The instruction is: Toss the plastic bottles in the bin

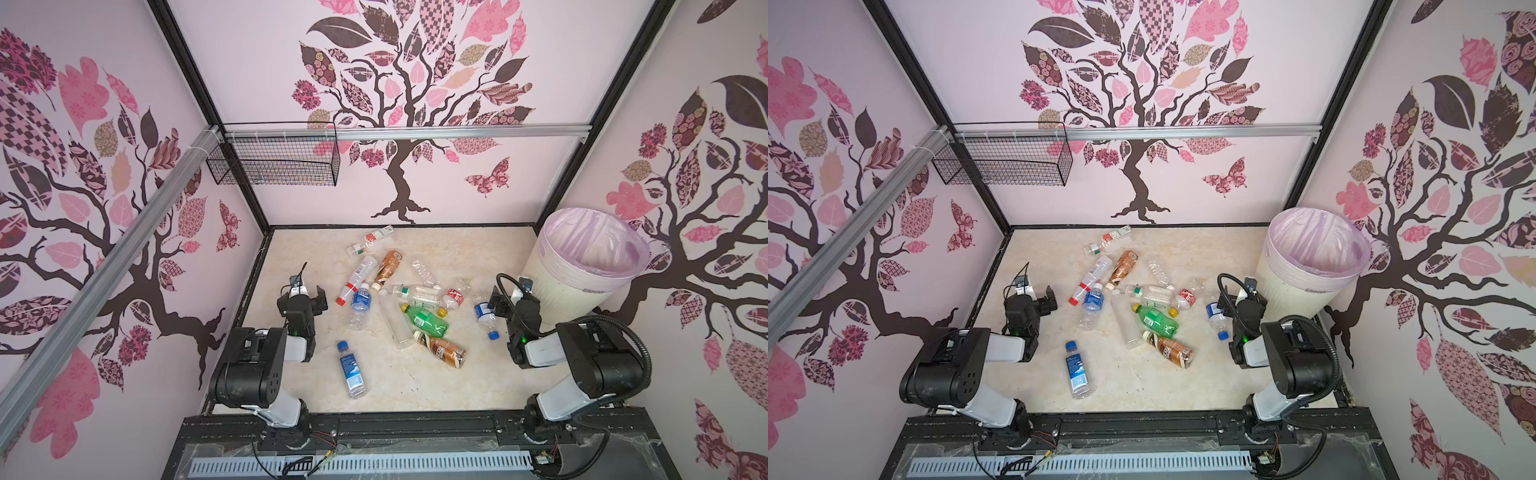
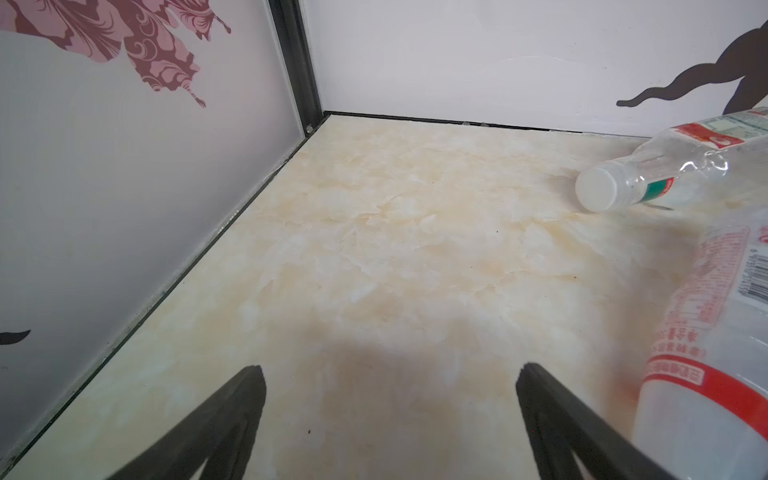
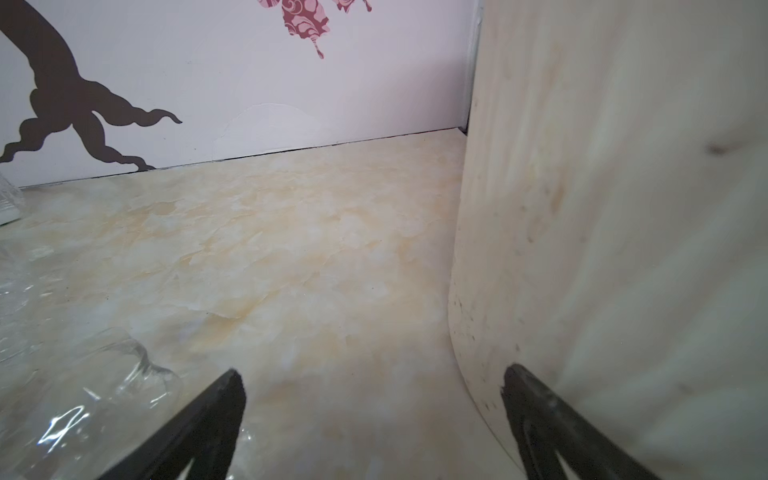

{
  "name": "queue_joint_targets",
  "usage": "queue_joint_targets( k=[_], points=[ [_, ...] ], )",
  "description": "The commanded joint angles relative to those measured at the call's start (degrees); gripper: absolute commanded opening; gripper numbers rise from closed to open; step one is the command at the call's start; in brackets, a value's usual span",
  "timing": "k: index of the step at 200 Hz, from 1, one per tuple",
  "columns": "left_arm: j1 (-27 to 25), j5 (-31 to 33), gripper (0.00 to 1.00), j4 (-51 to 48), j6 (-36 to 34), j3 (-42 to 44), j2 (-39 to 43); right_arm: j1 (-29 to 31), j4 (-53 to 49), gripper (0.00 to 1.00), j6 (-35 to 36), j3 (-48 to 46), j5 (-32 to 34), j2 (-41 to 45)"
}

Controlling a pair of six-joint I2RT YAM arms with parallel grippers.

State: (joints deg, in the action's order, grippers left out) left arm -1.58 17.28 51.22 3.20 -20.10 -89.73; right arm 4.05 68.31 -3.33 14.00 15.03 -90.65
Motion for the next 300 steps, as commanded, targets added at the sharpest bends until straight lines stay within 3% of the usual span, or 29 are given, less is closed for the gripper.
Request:
queue_joint_targets(
  k=[1,65,79,217,229,238,257,265,285,300],
  points=[
    [0.2,-0.4,0.98,0.0,0.4,-1.2,0.6,-0.1,0.5,0.99,0.5,1.7,-1.7,0.6],
    [0.3,-0.5,0.98,0.0,0.3,-1.2,0.5,-0.1,0.5,0.99,0.5,1.7,-1.7,0.6],
    [1.7,-3.6,0.98,-1.3,0.8,-1.6,0.7,0.0,0.5,0.99,0.5,1.7,-1.6,0.6],
    [1.6,-3.6,0.98,-0.7,0.4,-1.3,0.8,-0.1,0.8,0.99,0.5,1.6,-1.6,0.6],
    [0.7,1.9,0.98,-0.2,1.1,-1.4,1.5,0.1,2.1,0.99,-0.1,0.9,1.1,1.5],
    [-0.1,1.6,0.98,-3.0,0.0,-1.8,3.2,0.1,0.2,1.00,-0.8,0.5,3.4,4.1],
    [-2.9,11.8,0.98,-17.5,0.1,-7.0,7.7,0.2,-15.2,1.00,-3.0,4.7,5.6,10.4],
    [-2.8,14.2,0.98,-18.6,1.1,-7.0,8.9,0.2,-20.0,1.00,-3.1,6.6,4.8,11.3],
    [-2.9,15.0,0.98,-15.6,2.6,-3.8,12.7,2.5,-21.2,1.00,-2.1,7.7,7.3,11.2],
    [-2.7,15.6,0.98,-19.3,5.4,-4.0,16.2,6.2,-21.2,0.99,0.7,8.2,12.1,12.0]
  ],
)
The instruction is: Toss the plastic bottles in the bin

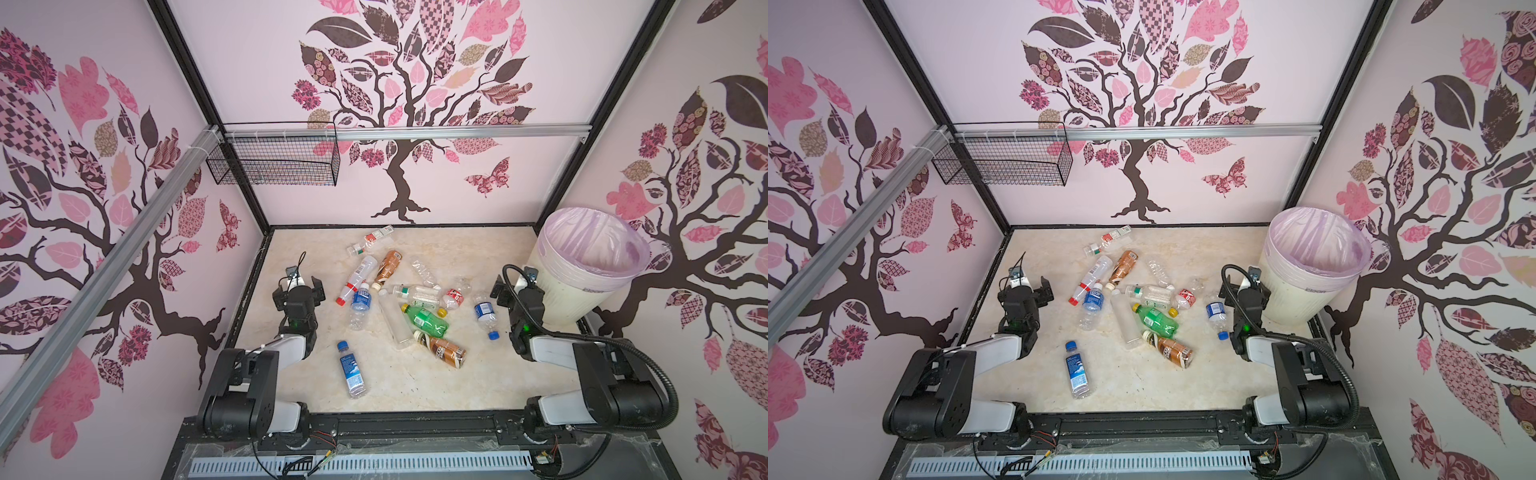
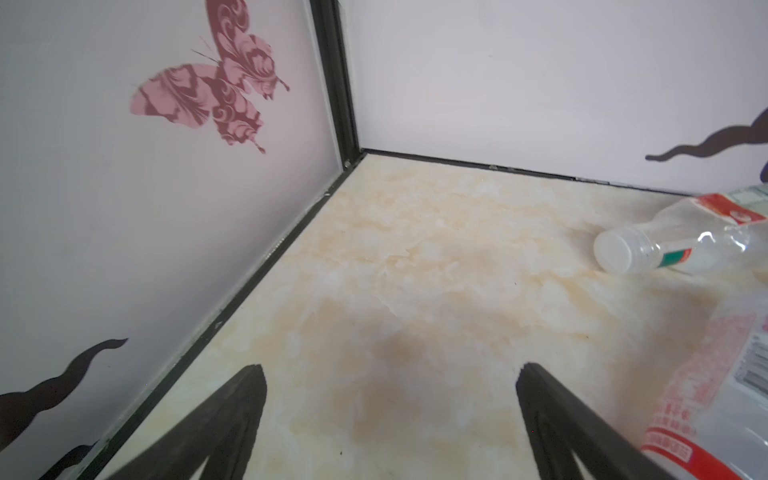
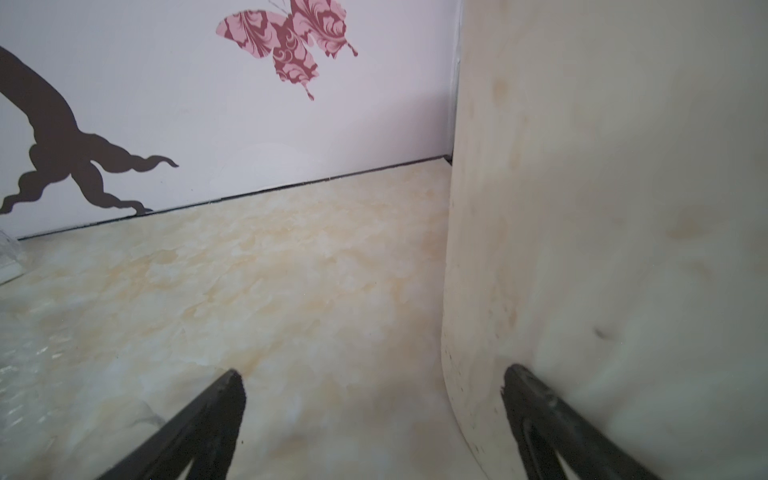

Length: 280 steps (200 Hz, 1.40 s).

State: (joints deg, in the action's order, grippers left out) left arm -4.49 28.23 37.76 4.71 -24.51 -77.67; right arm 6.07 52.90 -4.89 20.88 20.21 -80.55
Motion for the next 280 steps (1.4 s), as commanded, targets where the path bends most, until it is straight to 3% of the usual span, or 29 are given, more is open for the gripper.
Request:
queue_joint_targets(
  k=[1,9,22,49,64,94,136,166,185,224,259,280],
  points=[
    [0.2,4.6,0.98,-6.2,4.1,0.3,4.3,4.5,-6.0,1.00,2.4,1.4,7.2,2.1],
    [0.3,4.3,0.98,-8.2,5.8,-0.1,5.6,6.3,-7.9,1.00,2.5,2.3,7.8,3.1],
    [0.4,3.7,0.98,-10.7,8.1,-0.9,6.7,6.6,-12.0,1.00,-0.3,4.2,2.6,5.1],
    [0.3,4.7,0.99,-20.1,13.9,-4.4,8.7,6.6,-8.4,0.99,-7.8,1.5,-2.1,7.5],
    [0.2,0.4,0.98,-19.3,14.8,-3.4,10.4,6.5,-12.2,0.99,-11.1,2.8,-4.0,7.4],
    [-0.7,-5.9,0.98,-20.0,17.3,-3.1,13.9,6.6,-21.4,0.99,-11.9,9.0,-15.2,8.2],
    [-4.9,-9.5,0.99,-24.1,25.3,-5.0,21.4,6.7,-40.6,1.00,-10.9,21.1,-13.1,15.0],
    [-10.5,-4.4,0.99,-34.0,26.4,-13.8,20.2,6.7,-52.1,1.00,-10.1,30.5,-10.5,16.6],
    [-13.0,-4.4,0.98,-37.9,24.2,-20.9,17.1,6.0,-58.1,0.99,-8.4,37.0,-9.5,15.8],
    [-14.8,-8.0,0.98,-52.1,16.2,-37.9,13.0,-4.7,-70.1,1.00,-13.5,50.8,-25.2,14.6],
    [-14.8,-12.0,0.99,-52.6,8.4,-43.5,11.7,-4.9,-83.9,0.99,-6.9,65.6,-13.1,9.2],
    [-14.9,-13.8,0.98,-53.2,7.3,-45.8,9.4,-4.9,-92.1,0.99,-3.5,74.2,-6.9,3.8]
  ],
)
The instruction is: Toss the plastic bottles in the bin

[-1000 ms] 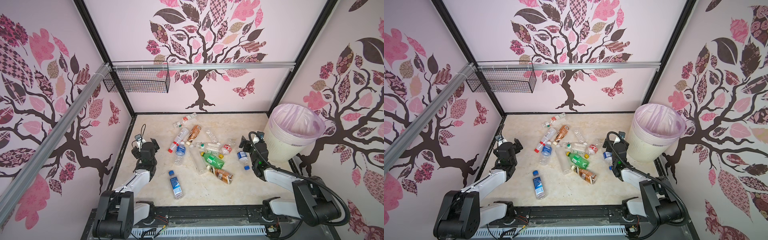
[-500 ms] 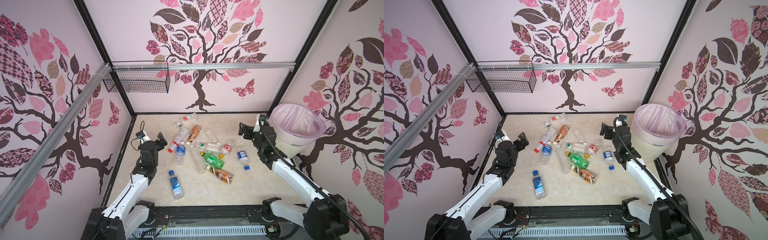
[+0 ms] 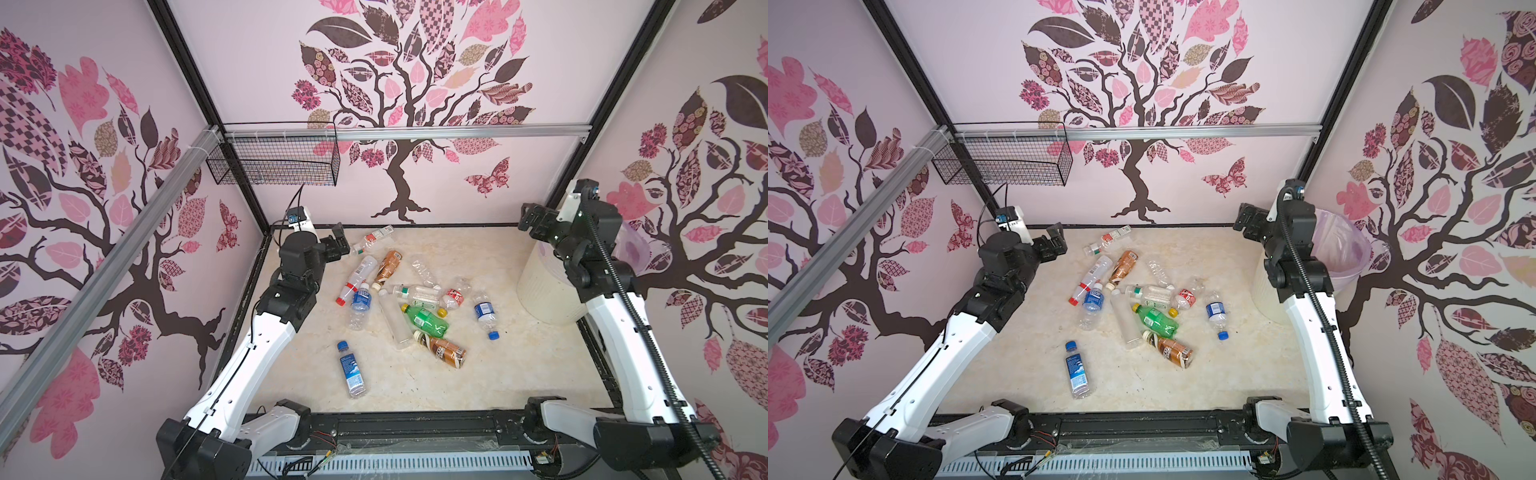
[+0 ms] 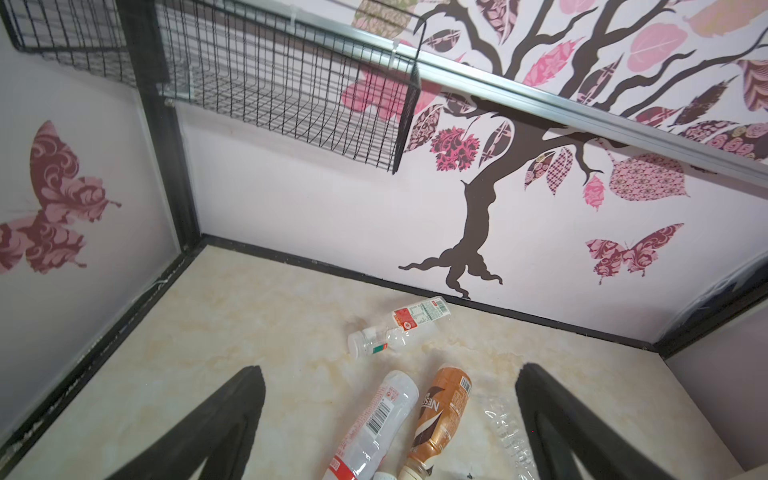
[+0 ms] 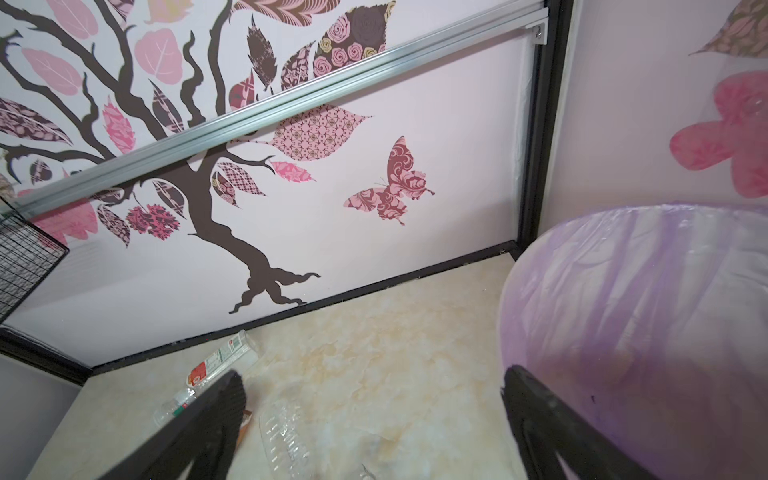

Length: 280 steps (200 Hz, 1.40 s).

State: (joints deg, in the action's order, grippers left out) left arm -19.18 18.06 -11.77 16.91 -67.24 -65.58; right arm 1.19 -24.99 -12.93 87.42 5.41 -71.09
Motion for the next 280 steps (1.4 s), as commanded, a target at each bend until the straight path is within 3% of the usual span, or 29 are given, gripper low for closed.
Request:
queue_joint_targets(
  k=[1,48,92,119,194,217,233,280],
  points=[
    [-0.2,-3.8,0.98,-3.6,-4.9,-3.1,-2.8,0.0,-14.4,0.99,4.6,8.0,8.2,-5.8],
    [-2.1,-7.9,0.98,-5.7,-3.0,-11.1,-9.4,0.0,-29.1,0.99,7.2,25.6,10.7,-17.7],
    [-13.4,-2.2,0.98,-0.5,-7.4,-7.9,-10.1,0.0,-30.6,0.97,6.9,21.2,12.5,-20.4],
    [-17.1,-1.1,0.99,-1.7,-8.1,-8.3,-11.3,0.0,-28.2,0.89,6.8,16.7,13.1,-20.3],
    [-17.3,-1.8,0.99,-2.5,-6.7,-6.4,-11.2,0.0,-26.4,0.72,11.3,14.7,15.8,-23.1],
    [-17.3,-1.3,0.98,-2.8,-7.4,-6.9,-11.7,0.0,-26.0,0.64,11.4,14.6,15.4,-24.5],
    [-17.3,-0.7,0.98,-2.8,-7.2,-6.7,-11.8,0.0,-24.4,0.53,11.9,13.7,15.8,-24.8],
    [-17.3,0.8,0.98,-2.6,-6.5,-6.1,-11.3,0.0,-22.5,0.41,13.4,13.2,16.4,-25.8]
  ],
)
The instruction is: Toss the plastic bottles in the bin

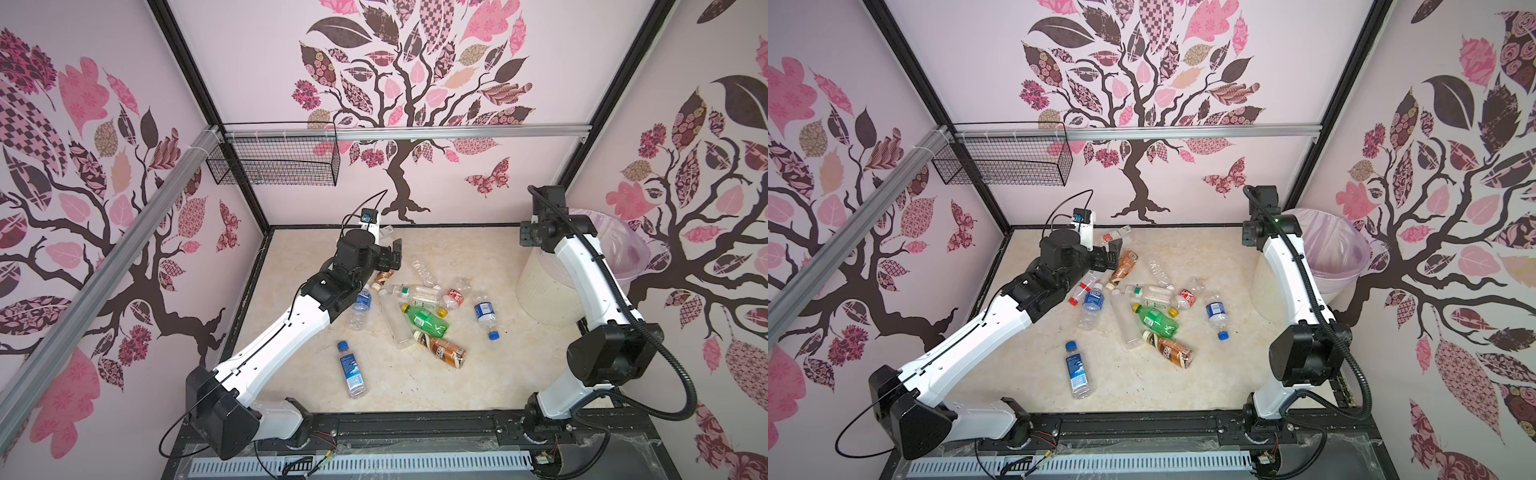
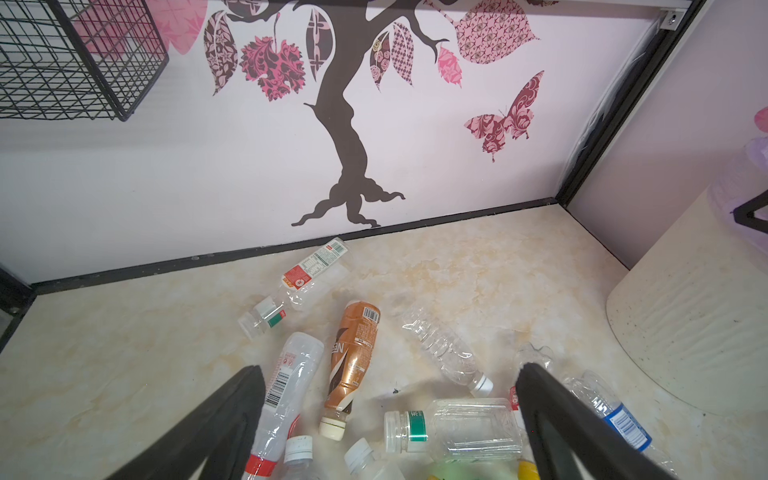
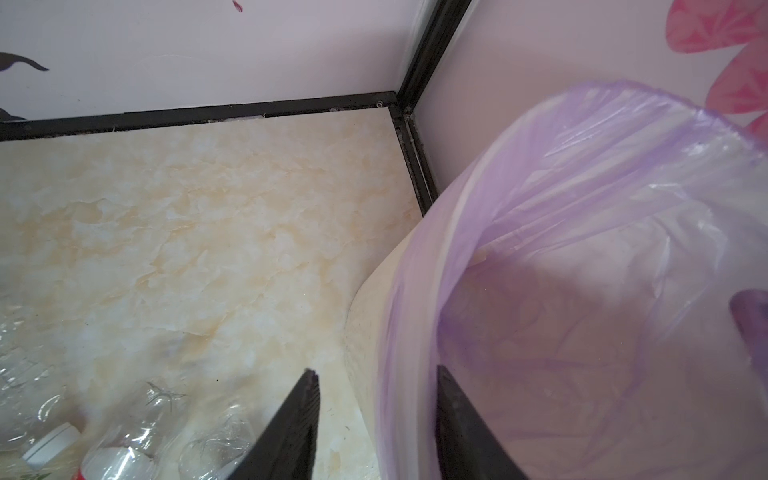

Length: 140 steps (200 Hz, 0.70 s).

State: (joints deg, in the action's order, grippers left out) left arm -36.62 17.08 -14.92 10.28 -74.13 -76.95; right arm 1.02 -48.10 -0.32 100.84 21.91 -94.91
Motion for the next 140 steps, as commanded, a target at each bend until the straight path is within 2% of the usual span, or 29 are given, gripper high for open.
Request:
queue_joint_targets(
  k=[1,50,76,117,140],
  points=[
    [0.1,2.0,0.98,0.6,0.1,0.8,0.0,0.1,0.6,0.41,0.8,-0.2,-0.1,-2.0],
    [0.2,5.8,0.98,-7.5,3.8,-7.9,-5.9,0.2,3.2,0.18,1.7,0.9,-1.3,-2.4],
    [0.5,7.1,0.99,-7.8,4.2,-7.3,-6.1,0.2,3.1,0.00,1.9,6.1,-3.0,-5.3],
    [1.4,3.1,0.98,-5.4,7.0,-3.6,-4.4,0.3,1.2,0.00,1.7,17.1,-7.6,-12.4],
    [1.5,3.1,0.99,-5.7,6.9,-3.7,-4.8,0.9,0.8,0.00,1.5,22.2,-10.3,-15.3]
  ],
)
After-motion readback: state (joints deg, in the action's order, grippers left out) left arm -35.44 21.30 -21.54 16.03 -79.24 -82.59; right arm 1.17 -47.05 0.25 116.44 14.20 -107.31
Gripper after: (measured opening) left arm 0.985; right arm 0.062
